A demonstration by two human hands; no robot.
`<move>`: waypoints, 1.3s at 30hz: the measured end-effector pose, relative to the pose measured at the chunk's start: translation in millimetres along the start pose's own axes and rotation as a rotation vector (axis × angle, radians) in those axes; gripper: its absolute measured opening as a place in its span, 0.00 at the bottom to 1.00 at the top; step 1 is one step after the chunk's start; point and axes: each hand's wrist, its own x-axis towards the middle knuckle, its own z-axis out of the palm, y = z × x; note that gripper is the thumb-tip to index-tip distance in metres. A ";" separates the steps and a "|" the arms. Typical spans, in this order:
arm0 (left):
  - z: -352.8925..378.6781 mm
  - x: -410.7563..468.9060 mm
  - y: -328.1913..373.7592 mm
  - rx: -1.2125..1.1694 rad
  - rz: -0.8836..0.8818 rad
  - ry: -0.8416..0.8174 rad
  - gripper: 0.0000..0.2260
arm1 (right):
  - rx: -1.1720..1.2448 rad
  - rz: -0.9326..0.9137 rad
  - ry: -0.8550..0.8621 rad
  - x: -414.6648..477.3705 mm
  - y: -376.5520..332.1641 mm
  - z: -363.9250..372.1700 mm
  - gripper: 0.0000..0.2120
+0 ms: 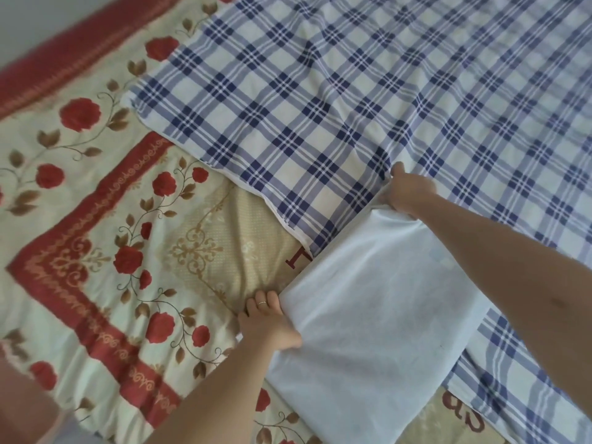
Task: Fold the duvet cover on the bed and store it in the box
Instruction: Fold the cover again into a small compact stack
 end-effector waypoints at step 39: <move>-36.0 2.9 -5.0 0.292 0.013 -0.125 0.36 | 0.167 -0.371 0.156 -26.6 -2.9 27.1 0.32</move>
